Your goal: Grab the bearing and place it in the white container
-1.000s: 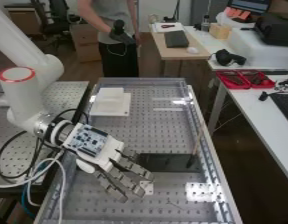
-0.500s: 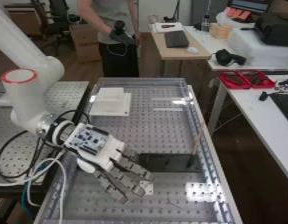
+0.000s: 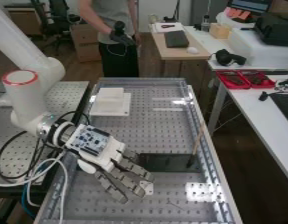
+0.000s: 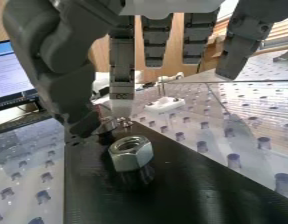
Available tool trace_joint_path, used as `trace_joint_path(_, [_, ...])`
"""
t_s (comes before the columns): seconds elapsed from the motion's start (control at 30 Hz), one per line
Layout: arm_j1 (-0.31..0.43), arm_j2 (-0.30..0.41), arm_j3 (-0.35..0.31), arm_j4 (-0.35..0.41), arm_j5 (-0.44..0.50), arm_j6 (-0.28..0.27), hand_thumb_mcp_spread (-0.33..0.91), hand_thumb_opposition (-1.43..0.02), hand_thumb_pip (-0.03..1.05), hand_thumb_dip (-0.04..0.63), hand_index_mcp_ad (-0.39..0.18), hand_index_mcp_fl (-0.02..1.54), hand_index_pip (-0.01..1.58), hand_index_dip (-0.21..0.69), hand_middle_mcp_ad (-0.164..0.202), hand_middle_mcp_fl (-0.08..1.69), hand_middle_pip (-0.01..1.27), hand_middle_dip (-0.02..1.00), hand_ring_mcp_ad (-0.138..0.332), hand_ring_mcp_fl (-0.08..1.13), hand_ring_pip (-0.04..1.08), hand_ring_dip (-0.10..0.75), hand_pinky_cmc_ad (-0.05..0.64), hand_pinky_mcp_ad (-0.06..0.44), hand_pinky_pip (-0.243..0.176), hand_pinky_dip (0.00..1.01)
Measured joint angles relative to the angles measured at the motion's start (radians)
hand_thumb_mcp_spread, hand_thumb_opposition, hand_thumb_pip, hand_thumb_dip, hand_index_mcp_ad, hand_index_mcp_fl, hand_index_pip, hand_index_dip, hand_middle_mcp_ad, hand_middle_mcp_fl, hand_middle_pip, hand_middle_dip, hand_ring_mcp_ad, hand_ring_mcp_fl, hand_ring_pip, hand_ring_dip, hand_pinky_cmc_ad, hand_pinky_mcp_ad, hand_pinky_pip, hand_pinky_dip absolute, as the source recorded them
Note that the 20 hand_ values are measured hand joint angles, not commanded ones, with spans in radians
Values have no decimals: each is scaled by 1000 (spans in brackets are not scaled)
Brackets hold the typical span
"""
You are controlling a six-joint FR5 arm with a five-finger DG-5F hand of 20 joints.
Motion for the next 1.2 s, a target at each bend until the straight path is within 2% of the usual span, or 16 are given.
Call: trace_joint_path(1.2, [7,-7,-1,8,3,2,363,-798,721,239,-68,2,1504,202,42,5,134,229,164,0,122,124,389,311,-106,429])
